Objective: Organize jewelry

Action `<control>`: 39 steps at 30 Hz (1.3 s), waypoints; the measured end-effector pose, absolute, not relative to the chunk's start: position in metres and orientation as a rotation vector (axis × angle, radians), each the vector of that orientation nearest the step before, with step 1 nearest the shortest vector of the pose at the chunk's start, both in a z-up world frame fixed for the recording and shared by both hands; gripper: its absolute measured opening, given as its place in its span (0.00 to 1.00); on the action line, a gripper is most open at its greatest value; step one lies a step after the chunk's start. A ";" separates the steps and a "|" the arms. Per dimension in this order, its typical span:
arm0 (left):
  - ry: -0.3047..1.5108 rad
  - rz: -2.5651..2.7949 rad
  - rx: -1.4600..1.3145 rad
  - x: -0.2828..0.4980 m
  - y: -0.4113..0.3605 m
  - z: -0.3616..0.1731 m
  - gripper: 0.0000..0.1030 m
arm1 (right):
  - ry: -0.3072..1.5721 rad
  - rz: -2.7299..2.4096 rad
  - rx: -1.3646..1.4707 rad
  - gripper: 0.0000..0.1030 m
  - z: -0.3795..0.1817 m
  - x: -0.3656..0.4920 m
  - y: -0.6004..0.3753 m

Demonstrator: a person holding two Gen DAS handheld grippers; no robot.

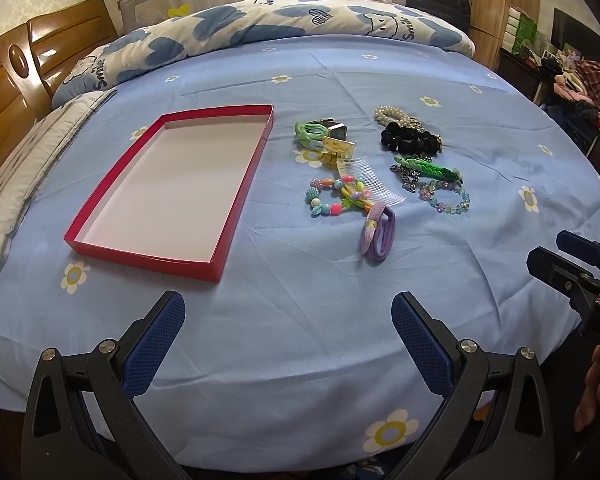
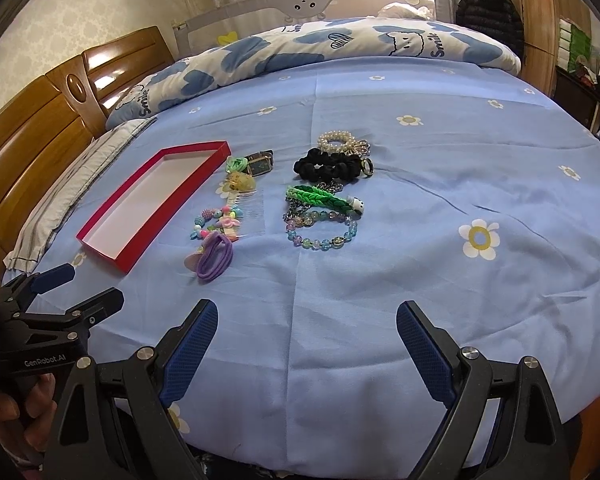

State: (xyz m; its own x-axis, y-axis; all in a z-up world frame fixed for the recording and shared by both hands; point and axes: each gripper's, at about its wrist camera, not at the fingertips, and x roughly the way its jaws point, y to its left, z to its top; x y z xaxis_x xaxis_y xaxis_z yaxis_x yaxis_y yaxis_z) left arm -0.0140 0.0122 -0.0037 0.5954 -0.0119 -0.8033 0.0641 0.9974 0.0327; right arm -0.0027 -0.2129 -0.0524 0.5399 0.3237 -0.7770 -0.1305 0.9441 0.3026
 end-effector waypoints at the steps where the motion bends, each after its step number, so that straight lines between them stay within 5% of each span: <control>1: 0.932 -0.045 0.059 -0.014 0.013 -0.004 1.00 | 0.963 0.273 0.219 0.90 -0.051 -0.006 -0.213; 39: 0.956 -0.108 0.036 0.020 -0.006 -0.008 1.00 | 0.968 0.295 0.274 0.88 -0.061 0.023 -0.222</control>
